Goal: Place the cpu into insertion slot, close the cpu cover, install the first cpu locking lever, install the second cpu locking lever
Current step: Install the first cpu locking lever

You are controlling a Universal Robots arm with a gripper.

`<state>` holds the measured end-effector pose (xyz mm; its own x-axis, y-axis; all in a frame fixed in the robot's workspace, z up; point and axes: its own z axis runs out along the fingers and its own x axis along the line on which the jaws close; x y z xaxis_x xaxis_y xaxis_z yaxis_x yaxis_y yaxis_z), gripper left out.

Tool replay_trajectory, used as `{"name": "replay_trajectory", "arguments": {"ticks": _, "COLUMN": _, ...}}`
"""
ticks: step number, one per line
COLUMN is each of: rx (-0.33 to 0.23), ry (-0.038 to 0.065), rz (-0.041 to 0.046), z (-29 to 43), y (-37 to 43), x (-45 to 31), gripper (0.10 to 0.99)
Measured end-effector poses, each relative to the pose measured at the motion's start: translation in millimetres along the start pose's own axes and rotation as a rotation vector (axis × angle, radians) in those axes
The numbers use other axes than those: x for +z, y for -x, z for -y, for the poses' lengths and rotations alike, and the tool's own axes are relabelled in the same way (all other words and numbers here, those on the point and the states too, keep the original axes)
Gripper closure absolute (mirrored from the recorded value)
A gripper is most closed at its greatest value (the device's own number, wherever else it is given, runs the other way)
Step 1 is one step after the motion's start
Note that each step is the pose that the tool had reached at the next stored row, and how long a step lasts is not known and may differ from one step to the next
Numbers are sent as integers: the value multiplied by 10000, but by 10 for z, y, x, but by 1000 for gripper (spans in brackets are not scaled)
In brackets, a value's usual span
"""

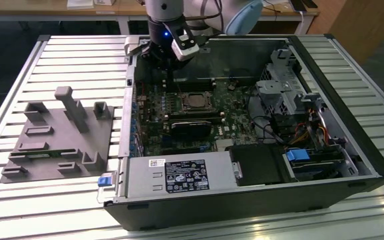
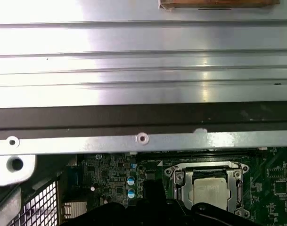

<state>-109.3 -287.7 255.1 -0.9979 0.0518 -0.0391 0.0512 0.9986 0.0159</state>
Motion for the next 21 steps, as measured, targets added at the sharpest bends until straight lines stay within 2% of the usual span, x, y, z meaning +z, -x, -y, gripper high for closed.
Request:
{"name": "replay_trajectory", "arguments": {"ticks": 3, "rx": -5, "ry": 0, "rz": -1, "z": -25, "y": 5, "x": 1, "gripper": 973}}
{"name": "replay_trajectory", "arguments": {"ticks": 6, "rx": -6, "ry": 1, "rz": -1, "z": -31, "y": 46, "x": 3, "gripper": 973}}
{"name": "replay_trajectory", "arguments": {"ticks": 12, "rx": -8, "ry": 0, "rz": -9, "z": -41, "y": 223, "x": 14, "gripper": 973}}
{"name": "replay_trajectory", "arguments": {"ticks": 18, "rx": -7, "ry": -3, "rz": -51, "z": -54, "y": 475, "x": 40, "gripper": 973}}
{"name": "replay_trajectory", "arguments": {"ticks": 21, "rx": -9, "ry": -4, "rz": -60, "z": -56, "y": 522, "x": 50, "gripper": 973}}
